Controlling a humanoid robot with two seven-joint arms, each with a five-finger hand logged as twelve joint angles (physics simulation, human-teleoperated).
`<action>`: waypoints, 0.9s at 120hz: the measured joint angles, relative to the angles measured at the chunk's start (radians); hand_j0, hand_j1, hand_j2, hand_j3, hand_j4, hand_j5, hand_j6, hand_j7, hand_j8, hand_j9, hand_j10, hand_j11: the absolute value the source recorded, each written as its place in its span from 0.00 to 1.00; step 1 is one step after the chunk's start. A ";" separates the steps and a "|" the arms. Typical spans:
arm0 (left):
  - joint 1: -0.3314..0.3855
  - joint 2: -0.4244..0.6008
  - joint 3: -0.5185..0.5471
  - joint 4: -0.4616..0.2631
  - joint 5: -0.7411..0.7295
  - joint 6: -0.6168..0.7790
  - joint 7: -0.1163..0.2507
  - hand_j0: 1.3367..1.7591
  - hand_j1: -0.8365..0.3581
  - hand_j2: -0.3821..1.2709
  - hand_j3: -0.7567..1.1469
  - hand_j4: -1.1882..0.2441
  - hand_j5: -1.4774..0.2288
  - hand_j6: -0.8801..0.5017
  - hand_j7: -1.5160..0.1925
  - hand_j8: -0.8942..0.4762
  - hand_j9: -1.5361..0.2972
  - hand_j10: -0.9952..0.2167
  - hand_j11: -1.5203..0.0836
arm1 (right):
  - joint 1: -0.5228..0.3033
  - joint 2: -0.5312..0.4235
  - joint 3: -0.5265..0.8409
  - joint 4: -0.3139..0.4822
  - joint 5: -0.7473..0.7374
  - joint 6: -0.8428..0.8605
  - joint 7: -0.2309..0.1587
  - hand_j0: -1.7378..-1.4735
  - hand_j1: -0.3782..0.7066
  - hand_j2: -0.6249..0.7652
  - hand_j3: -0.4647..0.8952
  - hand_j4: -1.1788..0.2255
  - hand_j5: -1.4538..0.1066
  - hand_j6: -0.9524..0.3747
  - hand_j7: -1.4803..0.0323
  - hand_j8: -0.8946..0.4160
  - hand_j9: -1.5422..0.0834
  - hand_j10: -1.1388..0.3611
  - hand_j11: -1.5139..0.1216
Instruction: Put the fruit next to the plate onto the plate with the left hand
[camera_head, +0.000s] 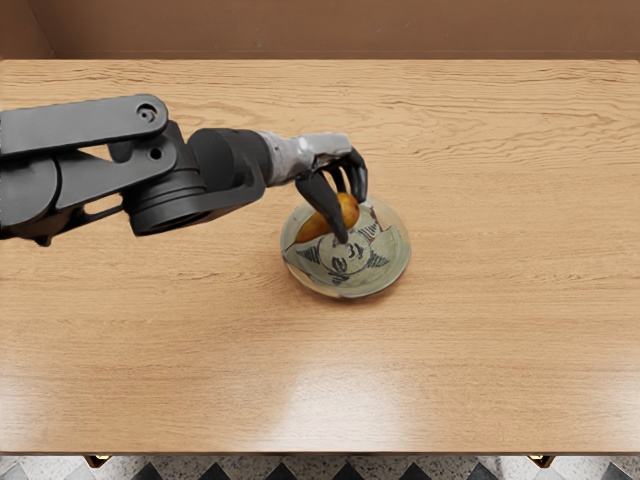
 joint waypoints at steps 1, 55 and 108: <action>0.000 0.000 0.000 0.002 0.000 -0.001 0.000 0.74 0.41 0.56 0.40 0.26 0.15 0.30 0.20 0.36 0.21 0.33 0.23 | 0.000 0.000 0.000 0.000 0.000 0.000 0.000 0.30 0.03 0.45 0.34 0.84 0.93 0.72 0.98 0.68 0.95 0.76 0.93; -0.008 -0.080 0.000 0.176 0.003 -0.076 0.000 0.74 0.41 0.55 0.40 0.26 0.15 0.30 0.21 0.36 0.21 0.33 0.23 | 0.002 0.000 0.001 0.000 0.000 0.000 0.000 0.30 0.03 0.45 0.34 0.84 0.93 0.72 0.98 0.68 0.95 0.76 0.93; -0.007 -0.171 0.002 0.271 0.006 -0.097 0.000 0.74 0.42 0.54 0.40 0.26 0.15 0.29 0.21 0.35 0.21 0.33 0.23 | 0.002 0.000 0.001 0.000 0.001 0.000 0.000 0.30 0.03 0.45 0.34 0.84 0.93 0.72 0.98 0.68 0.95 0.76 0.93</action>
